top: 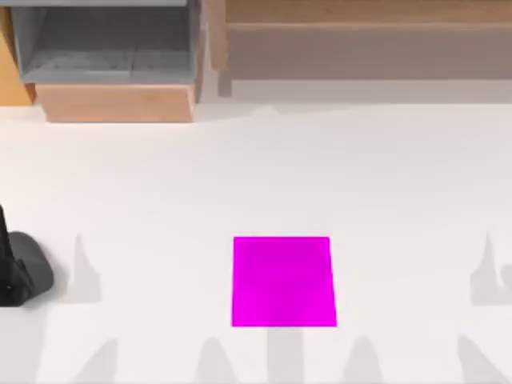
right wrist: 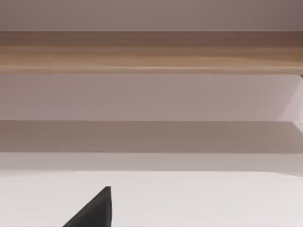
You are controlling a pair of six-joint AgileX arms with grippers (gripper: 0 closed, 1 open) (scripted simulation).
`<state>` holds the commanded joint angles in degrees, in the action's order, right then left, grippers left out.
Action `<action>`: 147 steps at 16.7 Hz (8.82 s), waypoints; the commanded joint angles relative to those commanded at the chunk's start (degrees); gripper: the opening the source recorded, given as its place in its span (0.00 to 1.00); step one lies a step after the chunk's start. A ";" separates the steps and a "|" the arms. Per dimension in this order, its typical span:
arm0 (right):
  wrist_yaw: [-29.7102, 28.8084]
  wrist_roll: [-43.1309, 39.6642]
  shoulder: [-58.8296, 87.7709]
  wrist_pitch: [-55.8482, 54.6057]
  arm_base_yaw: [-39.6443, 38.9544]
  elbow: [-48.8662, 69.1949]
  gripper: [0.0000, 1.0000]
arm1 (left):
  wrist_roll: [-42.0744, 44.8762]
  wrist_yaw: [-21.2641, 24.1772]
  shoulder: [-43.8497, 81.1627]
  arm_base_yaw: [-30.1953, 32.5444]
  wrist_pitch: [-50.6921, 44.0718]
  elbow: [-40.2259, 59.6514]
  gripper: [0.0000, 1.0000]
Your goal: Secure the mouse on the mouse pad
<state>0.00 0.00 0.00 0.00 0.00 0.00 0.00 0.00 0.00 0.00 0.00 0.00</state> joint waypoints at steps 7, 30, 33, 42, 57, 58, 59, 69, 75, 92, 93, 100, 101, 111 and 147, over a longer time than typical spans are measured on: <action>0.00 0.00 0.00 0.00 0.00 0.00 1.00 | -3.71 0.12 9.06 0.03 -6.89 8.27 1.00; 0.00 0.00 0.00 0.00 0.00 0.00 1.00 | -32.51 0.33 99.05 -1.04 -60.45 69.40 1.00; 0.00 0.00 0.00 0.00 0.00 0.00 1.00 | -32.44 0.34 98.87 -0.84 -60.31 69.23 1.00; 0.00 0.00 0.00 0.00 0.00 0.00 1.00 | -32.35 0.36 106.97 -1.06 -42.16 59.52 1.00; 0.00 0.00 0.00 0.00 0.00 0.00 1.00 | -32.31 0.37 109.25 -1.08 -37.76 56.90 0.40; 0.00 0.00 0.00 0.00 0.00 0.00 1.00 | -32.31 0.37 109.25 -1.08 -37.76 56.90 0.32; 0.00 0.00 0.00 0.00 0.00 0.00 1.00 | -32.31 0.37 109.25 -1.08 -37.76 56.90 0.25; 0.00 0.00 0.00 0.00 0.00 0.00 1.00 | -32.31 0.37 109.25 -1.08 -37.76 56.90 0.00; 0.00 0.00 0.00 0.00 0.00 0.00 1.00 | -32.11 -0.81 104.26 -1.29 -45.19 61.27 0.00; 0.00 0.00 0.00 0.00 0.00 0.00 1.00 | -27.03 -0.46 97.66 0.11 -64.52 72.78 0.00; 0.00 0.00 0.00 0.00 0.00 0.00 1.00 | -24.35 -0.26 97.84 0.79 -65.05 73.22 0.00; 0.00 0.00 0.00 0.00 0.00 0.00 1.00 | 5.29 1.68 100.25 8.65 -70.38 78.32 0.00; 0.00 0.00 0.00 0.00 0.00 0.00 1.00 | 10.91 2.00 100.77 10.16 -71.24 79.24 0.00; 0.00 0.00 0.00 0.00 0.00 0.00 1.00 | 70.50 4.47 108.09 26.72 -77.12 88.73 0.00; 0.00 0.00 0.00 0.00 0.00 0.00 1.00 | 135.74 2.25 122.62 45.82 -64.95 96.87 0.00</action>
<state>0.00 0.00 0.00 0.00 0.00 0.00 135.74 2.25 122.62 45.82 -64.95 96.87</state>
